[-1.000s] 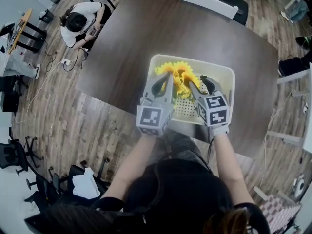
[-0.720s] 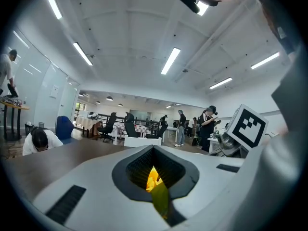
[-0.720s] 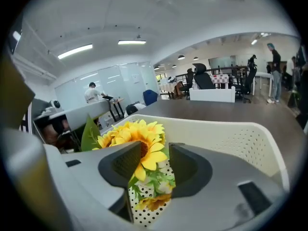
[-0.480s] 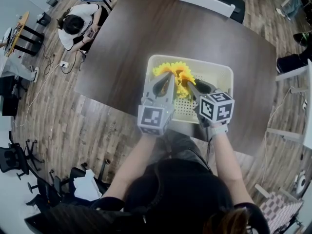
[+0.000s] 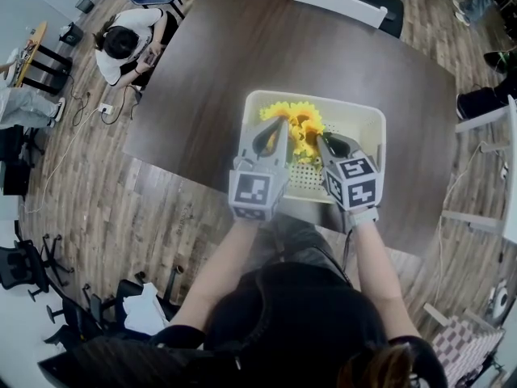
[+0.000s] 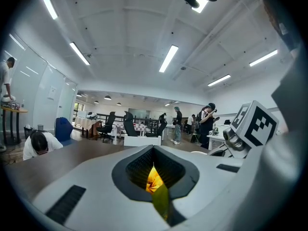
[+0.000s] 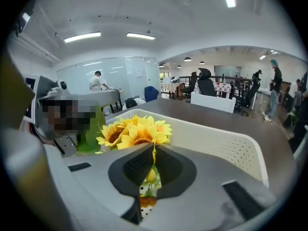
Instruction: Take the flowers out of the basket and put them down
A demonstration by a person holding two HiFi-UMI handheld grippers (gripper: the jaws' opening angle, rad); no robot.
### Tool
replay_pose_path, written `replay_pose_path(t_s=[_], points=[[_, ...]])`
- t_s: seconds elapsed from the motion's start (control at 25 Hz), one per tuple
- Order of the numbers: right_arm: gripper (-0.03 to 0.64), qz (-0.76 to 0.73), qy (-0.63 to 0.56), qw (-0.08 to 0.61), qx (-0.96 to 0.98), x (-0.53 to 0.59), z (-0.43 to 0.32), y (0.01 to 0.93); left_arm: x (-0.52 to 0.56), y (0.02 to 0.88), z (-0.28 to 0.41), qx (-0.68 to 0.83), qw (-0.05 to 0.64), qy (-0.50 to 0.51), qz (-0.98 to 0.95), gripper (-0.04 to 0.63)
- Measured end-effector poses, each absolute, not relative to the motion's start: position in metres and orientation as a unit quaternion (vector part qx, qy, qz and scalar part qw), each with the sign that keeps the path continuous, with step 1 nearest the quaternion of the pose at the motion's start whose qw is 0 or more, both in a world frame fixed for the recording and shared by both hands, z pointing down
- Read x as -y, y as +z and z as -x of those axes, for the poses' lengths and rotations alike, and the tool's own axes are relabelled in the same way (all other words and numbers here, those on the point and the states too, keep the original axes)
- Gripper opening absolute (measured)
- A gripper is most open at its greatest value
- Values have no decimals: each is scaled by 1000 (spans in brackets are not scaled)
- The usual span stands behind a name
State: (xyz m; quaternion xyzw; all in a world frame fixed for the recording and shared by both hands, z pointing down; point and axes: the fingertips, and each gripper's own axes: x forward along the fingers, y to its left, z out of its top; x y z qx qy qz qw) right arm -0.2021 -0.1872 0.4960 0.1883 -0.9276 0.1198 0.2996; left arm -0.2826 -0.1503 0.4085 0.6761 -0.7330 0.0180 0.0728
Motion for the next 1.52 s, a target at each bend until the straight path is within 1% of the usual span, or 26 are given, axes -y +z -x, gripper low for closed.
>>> replay_pose_path(t_s=[0.12, 0.16, 0.2, 0.44, 0.52, 0.6, 0.68, 0.84, 0.88, 0.92, 1.0, 1.08, 1.52], points=[[8, -194, 102, 309, 925, 192, 195, 495, 155, 411, 281, 727, 80, 21, -681, 14], [8, -198, 101, 310, 924, 194, 192, 496, 157, 413, 280, 722, 88, 22, -686, 72], [8, -202, 102, 310, 923, 196, 189, 496, 160, 417, 278, 717, 96, 23, -690, 102], [8, -220, 98, 319, 916, 202, 171, 500, 169, 431, 270, 699, 128, 32, -703, 107], [8, -226, 91, 324, 914, 204, 164, 500, 172, 435, 267, 691, 140, 39, -708, 141], [8, -233, 85, 329, 911, 206, 159, 500, 175, 439, 264, 685, 150, 47, -712, 144], [8, -240, 80, 332, 909, 207, 154, 500, 178, 444, 263, 678, 157, 54, -716, 172], [8, -257, 72, 339, 902, 212, 144, 498, 187, 453, 261, 665, 174, 67, -723, 172], [8, -261, 70, 340, 901, 213, 141, 499, 188, 455, 260, 661, 182, 71, -724, 181], [8, -266, 70, 341, 899, 214, 139, 499, 190, 457, 259, 657, 191, 74, -725, 206], [8, -272, 70, 344, 896, 215, 133, 500, 194, 463, 258, 650, 209, 80, -727, 207], [8, -278, 69, 346, 894, 217, 129, 500, 196, 470, 256, 640, 231, 86, -728, 232], [8, -298, 56, 350, 886, 225, 118, 498, 212, 499, 250, 596, 319, 105, -729, 235]])
